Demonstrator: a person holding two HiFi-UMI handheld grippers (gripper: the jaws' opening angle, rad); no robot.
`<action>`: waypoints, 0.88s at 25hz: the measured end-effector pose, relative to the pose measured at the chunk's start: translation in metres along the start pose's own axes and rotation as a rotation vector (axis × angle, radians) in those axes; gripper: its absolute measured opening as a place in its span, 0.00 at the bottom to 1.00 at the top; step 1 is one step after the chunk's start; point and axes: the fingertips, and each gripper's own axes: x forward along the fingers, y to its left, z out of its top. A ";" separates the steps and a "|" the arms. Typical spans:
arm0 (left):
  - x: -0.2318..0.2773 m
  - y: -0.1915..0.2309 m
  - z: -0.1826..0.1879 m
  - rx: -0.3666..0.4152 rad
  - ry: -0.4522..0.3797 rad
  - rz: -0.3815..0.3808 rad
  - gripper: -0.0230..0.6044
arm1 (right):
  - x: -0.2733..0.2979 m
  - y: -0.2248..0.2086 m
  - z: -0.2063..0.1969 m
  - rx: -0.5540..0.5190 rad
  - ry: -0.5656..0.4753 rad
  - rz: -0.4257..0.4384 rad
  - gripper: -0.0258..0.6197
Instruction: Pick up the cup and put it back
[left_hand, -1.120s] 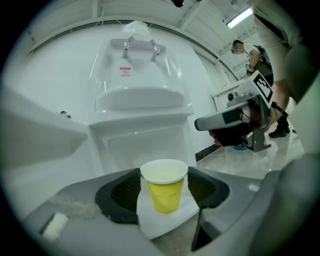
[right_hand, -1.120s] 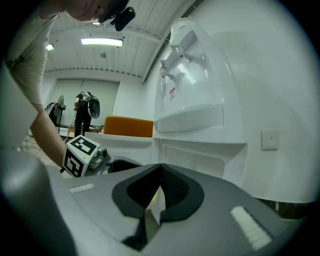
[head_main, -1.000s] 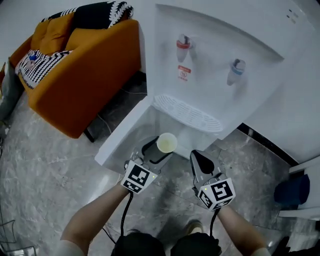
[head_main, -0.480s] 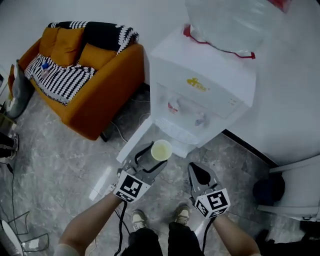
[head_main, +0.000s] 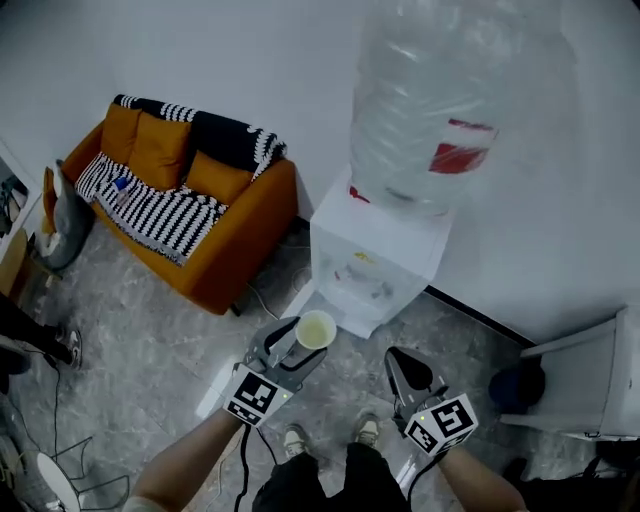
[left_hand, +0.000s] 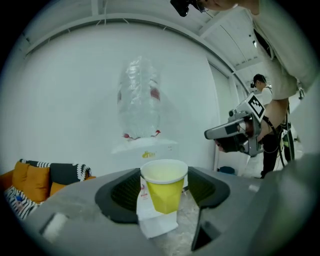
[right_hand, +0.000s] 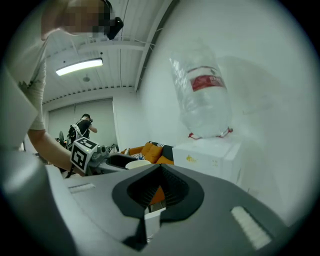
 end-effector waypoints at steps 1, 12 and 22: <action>-0.010 0.001 0.017 0.004 -0.005 0.005 0.53 | -0.005 0.009 0.019 -0.009 -0.005 0.005 0.04; -0.116 0.007 0.171 0.111 -0.094 0.118 0.53 | -0.050 0.098 0.193 -0.088 -0.032 0.072 0.04; -0.192 -0.019 0.252 0.063 -0.167 0.196 0.53 | -0.099 0.153 0.250 -0.284 -0.070 0.090 0.04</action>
